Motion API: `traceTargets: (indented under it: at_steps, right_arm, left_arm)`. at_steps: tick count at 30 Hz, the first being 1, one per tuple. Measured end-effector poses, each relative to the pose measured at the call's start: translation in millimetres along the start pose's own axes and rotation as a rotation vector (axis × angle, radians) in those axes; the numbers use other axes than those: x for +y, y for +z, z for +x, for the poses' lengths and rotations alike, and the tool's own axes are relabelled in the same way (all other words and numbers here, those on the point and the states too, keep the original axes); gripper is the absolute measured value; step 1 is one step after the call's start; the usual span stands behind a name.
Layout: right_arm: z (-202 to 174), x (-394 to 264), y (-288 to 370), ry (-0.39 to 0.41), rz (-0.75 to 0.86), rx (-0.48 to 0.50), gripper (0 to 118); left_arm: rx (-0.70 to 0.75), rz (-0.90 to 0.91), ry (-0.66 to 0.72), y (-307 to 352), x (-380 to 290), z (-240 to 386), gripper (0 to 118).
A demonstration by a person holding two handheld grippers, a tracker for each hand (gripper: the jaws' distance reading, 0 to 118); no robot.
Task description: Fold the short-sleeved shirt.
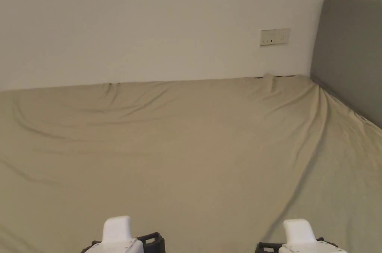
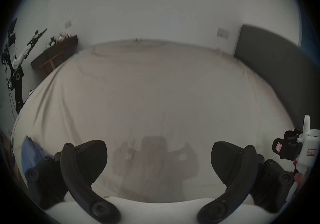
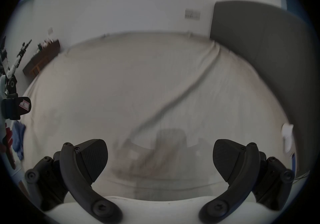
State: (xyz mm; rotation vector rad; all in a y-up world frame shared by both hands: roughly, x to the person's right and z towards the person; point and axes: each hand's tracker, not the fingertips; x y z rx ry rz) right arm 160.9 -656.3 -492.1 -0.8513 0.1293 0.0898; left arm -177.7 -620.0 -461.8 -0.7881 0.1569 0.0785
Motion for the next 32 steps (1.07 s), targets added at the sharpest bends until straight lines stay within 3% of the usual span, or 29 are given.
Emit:
traceTargets:
  at_steps: [4,6,7,12,32]
  right_arm:
    - [-1.5,-35.6,-35.2,0.020,-0.116,-0.037,118]
    - [8.0,-34.2,-30.5,-0.028,-0.082,0.027,118]
    - [11.1,-30.7,-28.6,-0.050,-0.086,0.048,118]
    - [3.4,-36.0,-27.8,-0.020,-0.074,0.009,118]
    - [2.1,-34.1,-26.8,-0.022,-0.081,0.022,118]
  left_arm:
    - [0.043,-0.039,-0.027,-30.3,-45.6,8.4,118]
    - [0.098,-0.198,-0.074,-52.3,-70.7,12.7,118]
    - [0.065,-0.100,-0.003,-49.2,-72.5,9.3,118]
    - [0.056,-0.118,-0.021,-34.2,-55.0,4.9,118]
    - [0.051,-0.131,-0.014,-41.2,-60.5,2.8,118]
